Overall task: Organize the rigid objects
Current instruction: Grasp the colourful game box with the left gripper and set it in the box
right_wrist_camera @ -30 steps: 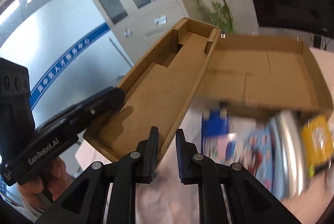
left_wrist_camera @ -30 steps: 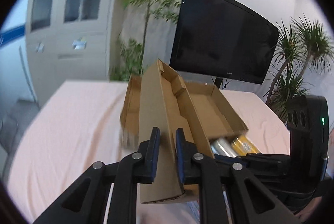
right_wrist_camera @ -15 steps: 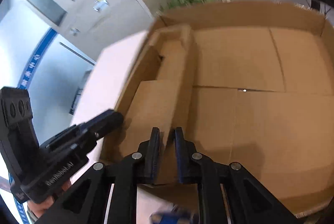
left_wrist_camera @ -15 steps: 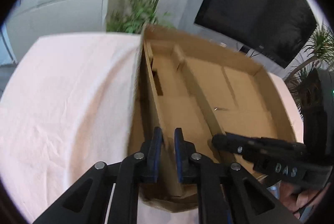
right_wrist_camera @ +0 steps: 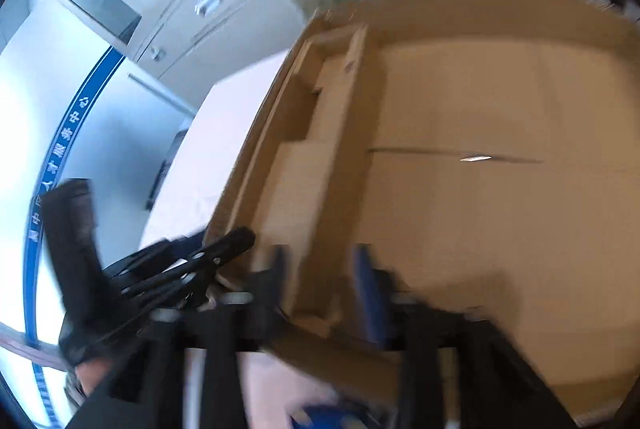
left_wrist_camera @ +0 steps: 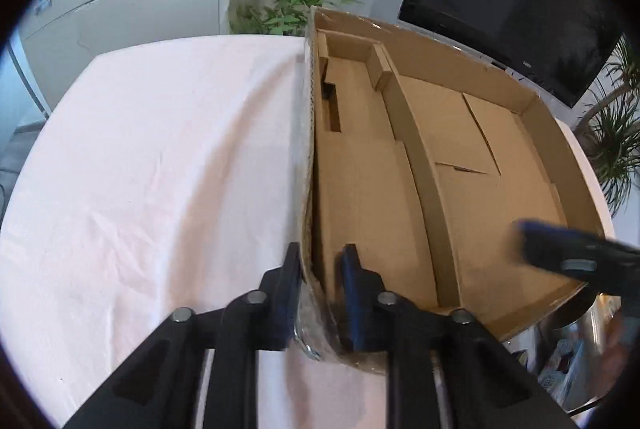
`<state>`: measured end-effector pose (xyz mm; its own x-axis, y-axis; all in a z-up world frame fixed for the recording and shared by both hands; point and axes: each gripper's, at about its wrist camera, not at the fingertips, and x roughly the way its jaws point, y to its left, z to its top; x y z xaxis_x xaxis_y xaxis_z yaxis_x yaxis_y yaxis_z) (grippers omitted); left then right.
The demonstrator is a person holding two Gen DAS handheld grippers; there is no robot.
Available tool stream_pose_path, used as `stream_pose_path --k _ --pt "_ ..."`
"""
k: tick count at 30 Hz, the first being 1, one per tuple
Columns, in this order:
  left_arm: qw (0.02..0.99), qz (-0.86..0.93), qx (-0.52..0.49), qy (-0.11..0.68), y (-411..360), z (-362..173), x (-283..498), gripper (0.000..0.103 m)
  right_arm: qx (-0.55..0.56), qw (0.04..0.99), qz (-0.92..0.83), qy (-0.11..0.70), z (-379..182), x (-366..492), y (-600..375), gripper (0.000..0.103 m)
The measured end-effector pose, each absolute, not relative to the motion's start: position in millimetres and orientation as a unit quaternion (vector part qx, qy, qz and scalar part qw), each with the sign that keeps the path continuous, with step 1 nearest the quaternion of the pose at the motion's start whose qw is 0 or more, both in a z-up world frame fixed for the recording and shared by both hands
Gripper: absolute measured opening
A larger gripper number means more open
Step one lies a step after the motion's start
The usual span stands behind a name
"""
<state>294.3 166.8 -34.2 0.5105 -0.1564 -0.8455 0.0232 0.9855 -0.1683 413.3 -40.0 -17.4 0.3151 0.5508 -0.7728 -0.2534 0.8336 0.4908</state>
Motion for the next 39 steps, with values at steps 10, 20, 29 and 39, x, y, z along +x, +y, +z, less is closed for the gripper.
stream_pose_path --k 10,20,29,39 --pt "0.894 0.006 -0.051 0.445 156 4 224 0.071 0.024 0.863 0.307 0.400 74 192 -151 0.103" --pt "0.827 -0.130 -0.128 0.532 32 -37 98 0.081 0.086 0.783 0.319 0.527 -30 129 -180 0.096" --pt "0.809 -0.151 -0.207 0.529 40 -58 92 0.069 0.055 0.773 0.337 0.535 -41 119 -148 0.085" --pt "0.885 -0.143 -0.098 0.432 28 36 81 0.066 0.052 0.829 0.287 0.477 9 102 -149 0.084"
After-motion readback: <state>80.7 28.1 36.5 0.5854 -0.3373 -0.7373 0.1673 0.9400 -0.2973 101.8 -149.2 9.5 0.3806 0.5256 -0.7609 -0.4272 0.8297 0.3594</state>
